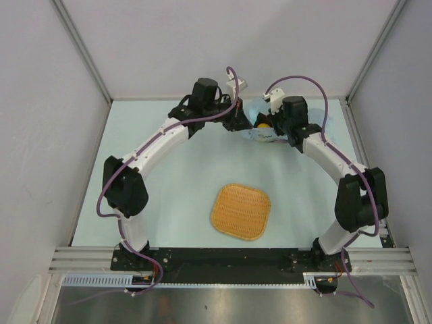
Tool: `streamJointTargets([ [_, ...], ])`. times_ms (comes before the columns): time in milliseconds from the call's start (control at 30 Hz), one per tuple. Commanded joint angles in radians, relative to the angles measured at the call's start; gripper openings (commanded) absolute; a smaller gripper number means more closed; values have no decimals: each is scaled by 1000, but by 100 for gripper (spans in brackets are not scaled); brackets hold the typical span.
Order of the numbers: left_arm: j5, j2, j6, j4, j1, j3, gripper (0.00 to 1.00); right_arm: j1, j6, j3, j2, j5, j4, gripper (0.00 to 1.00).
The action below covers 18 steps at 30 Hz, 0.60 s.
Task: Take the fake fruits out of the plastic bag
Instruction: Adjust the plastic bag at the center of the board.
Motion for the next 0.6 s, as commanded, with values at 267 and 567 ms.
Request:
streamJointTargets([
  [267, 43, 4, -111, 82, 35, 49, 0, 69, 262, -157, 3, -41, -51, 0],
  [567, 41, 5, -97, 74, 47, 55, 0, -34, 233, -126, 33, 19, 46, 0],
])
